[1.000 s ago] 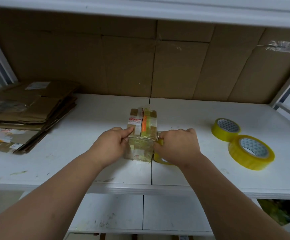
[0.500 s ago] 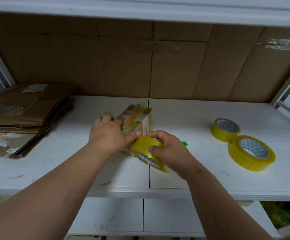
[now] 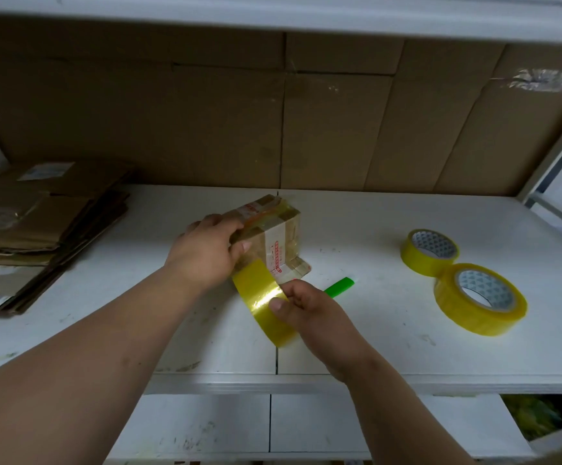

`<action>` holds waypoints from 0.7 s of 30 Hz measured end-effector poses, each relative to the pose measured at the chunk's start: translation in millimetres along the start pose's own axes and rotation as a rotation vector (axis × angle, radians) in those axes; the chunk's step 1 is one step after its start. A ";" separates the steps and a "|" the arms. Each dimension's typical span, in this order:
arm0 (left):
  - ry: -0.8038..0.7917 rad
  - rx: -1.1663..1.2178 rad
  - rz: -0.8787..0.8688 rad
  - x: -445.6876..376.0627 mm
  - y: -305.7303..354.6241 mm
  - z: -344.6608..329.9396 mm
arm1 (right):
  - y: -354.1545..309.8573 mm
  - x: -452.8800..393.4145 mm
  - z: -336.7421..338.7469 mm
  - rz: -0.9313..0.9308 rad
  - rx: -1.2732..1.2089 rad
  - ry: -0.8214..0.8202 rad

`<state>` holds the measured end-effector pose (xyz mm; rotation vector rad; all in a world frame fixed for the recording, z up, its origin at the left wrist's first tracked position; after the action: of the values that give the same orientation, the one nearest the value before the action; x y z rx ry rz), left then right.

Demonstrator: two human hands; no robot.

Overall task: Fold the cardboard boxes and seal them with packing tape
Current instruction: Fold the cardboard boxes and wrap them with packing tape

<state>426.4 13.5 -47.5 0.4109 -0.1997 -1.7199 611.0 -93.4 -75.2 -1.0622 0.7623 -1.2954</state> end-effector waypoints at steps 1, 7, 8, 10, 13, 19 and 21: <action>-0.012 -0.005 -0.014 -2.1 0.0 -0.2 | 0.7 -0.2 -1.5 0.003 -0.026 0.008; -0.046 -0.017 -0.086 -17.8 3.2 1.0 | 10.6 1.3 -9.2 -0.030 -0.474 0.040; -0.060 -0.005 -0.091 -21.0 3.0 1.4 | 11.9 2.5 -11.9 -0.030 -0.540 0.036; -0.073 0.045 -0.079 -24.6 2.1 1.4 | 14.5 3.4 -16.9 -0.016 -0.578 0.024; -0.001 0.176 0.032 -17.5 0.1 1.6 | 16.0 2.7 -18.8 -0.006 -0.574 -0.004; 0.060 0.766 0.310 19.5 0.3 -6.0 | 15.8 -3.2 -12.5 -0.027 -0.563 -0.049; 0.074 0.941 0.421 33.9 1.2 -11.4 | 15.1 -6.0 -8.3 -0.037 -0.509 -0.052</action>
<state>427.0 -18.8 -63.0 1.0301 -0.9827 -1.1049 608.2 -89.8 -92.9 -1.5134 1.0684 -1.1236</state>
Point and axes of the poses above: each hand's wrist, its own x-axis away from the middle knuckle, its own z-axis out of the back of the hand, y = z × x, the point moved 2 cm from there along -x, towards the middle knuckle, and after that the axes turned 4 degrees about x, right-handed, at the moved point
